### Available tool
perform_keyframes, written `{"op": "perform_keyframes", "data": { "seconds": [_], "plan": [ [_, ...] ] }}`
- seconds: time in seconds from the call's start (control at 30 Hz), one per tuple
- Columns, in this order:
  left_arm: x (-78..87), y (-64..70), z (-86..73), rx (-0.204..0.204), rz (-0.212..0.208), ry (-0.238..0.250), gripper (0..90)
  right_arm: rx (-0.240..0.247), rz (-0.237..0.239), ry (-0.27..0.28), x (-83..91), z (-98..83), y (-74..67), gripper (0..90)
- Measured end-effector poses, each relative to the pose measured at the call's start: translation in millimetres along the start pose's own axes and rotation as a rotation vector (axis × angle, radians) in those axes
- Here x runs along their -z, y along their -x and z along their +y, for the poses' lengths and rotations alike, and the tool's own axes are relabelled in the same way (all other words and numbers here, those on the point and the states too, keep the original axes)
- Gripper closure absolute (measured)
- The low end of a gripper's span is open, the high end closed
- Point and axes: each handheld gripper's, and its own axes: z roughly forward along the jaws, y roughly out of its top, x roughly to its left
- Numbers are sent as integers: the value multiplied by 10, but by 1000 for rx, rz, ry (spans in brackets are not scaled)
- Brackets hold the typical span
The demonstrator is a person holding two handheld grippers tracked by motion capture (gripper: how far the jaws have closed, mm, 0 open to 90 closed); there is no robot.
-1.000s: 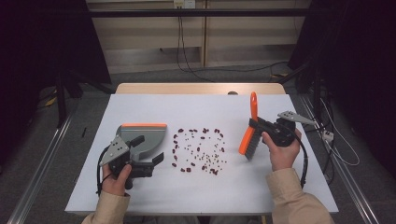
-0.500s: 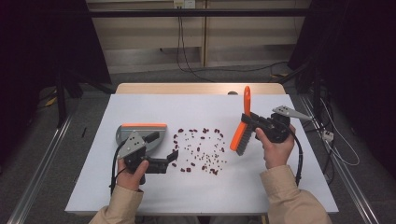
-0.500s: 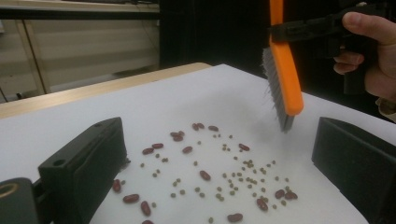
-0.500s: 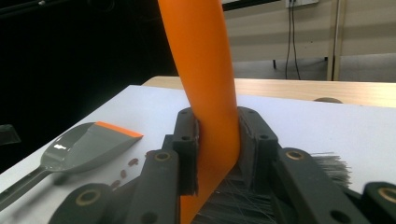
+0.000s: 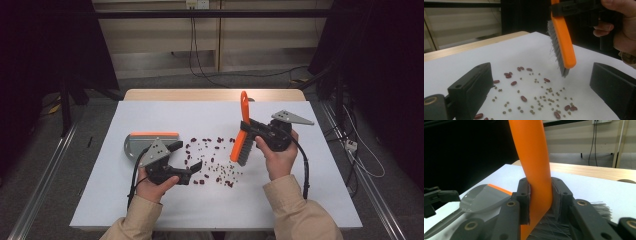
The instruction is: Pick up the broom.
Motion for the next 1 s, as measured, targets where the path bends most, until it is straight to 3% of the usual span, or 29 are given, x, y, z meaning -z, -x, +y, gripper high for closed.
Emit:
{"op": "perform_keyframes", "data": {
  "seconds": [0.13,0.37,0.6,0.77,0.93,1.0],
  "plan": [
    [-52,20,-6,-1,-4,-17,74,9,17,-3,-72,3,-87,710],
    [-119,51,2,38,-39,-33,147,16,39,-14,-180,-14,-199,710],
    [-210,100,-18,72,-72,-87,222,45,63,-34,-297,-31,-363,710],
    [-271,125,-38,75,-62,-128,279,48,93,-33,-359,-28,-470,710],
    [-322,129,-74,83,-51,-156,424,85,105,-42,-413,4,-607,710],
    [-321,120,-81,87,-40,-165,438,89,108,-47,-419,10,-629,710]
  ]
}}
